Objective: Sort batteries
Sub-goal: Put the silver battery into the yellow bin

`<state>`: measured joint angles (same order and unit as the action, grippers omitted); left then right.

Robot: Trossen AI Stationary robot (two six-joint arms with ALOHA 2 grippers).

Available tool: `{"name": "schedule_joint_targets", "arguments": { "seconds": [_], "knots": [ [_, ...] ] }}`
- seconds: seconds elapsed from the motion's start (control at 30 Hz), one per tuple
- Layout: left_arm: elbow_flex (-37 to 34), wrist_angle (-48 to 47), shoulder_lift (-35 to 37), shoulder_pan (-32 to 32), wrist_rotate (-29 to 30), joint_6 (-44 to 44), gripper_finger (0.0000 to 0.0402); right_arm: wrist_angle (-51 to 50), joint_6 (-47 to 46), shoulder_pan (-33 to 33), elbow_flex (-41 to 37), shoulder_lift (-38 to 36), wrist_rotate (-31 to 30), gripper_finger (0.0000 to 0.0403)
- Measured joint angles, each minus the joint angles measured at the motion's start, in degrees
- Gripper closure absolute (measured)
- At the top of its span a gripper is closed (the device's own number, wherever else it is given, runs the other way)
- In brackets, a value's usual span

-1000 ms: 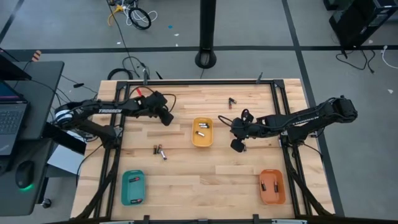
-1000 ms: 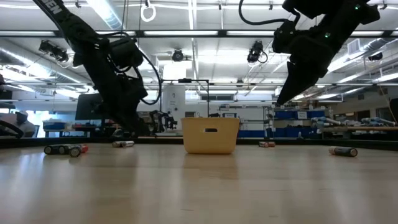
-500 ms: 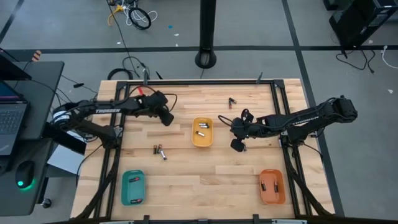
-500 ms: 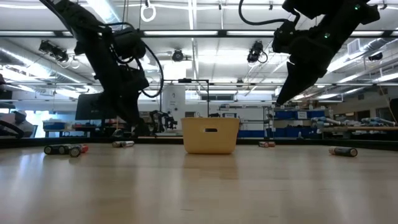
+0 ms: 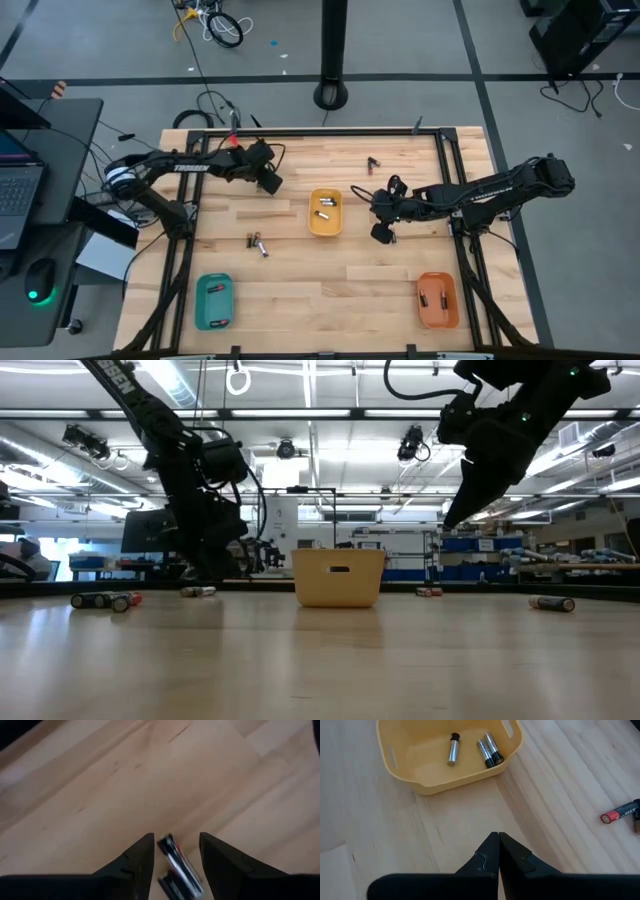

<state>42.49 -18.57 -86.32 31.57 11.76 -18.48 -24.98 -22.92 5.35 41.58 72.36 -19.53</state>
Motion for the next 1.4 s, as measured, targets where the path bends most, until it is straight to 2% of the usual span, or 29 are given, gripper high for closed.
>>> {"name": "schedule_joint_targets", "arguments": {
  "seconds": [0.27,0.43,0.67,0.8,0.97,1.1,1.23,1.4],
  "knots": [
    [3.2,-1.4,-4.4,0.4,0.2,0.2,0.0238,0.2,0.3,-0.6,0.0,0.0,0.0,0.0381],
    [3.4,-3.8,-5.5,0.4,1.0,-1.7,0.0238,0.2,0.5,-0.6,0.0,0.0,0.0,0.0391],
    [3.4,-4.1,-5.5,0.4,2.1,-2.8,0.0239,0.2,0.5,-0.6,0.0,0.0,0.0,0.0376],
    [3.4,-3.9,-6.1,0.4,2.0,-2.5,0.0239,0.3,0.6,-0.6,0.0,0.0,0.0,0.0384],
    [3.7,-3.4,-8.6,0.3,1.4,-2.5,0.0239,0.4,0.6,-0.6,0.0,0.0,0.0,0.0392],
    [3.8,-3.0,-10.2,0.3,1.3,-1.9,0.0242,0.5,0.6,-0.6,0.0,0.0,0.0,0.038],
    [3.6,-1.9,-10.1,0.1,1.1,0.1,0.0275,0.5,0.6,-0.6,0.0,0.0,0.0,0.0378],
    [4.6,-2.0,-10.2,0.0,0.8,3.4,0.0352,0.4,0.6,-0.6,0.0,0.0,0.0,0.0391]
  ]
}}
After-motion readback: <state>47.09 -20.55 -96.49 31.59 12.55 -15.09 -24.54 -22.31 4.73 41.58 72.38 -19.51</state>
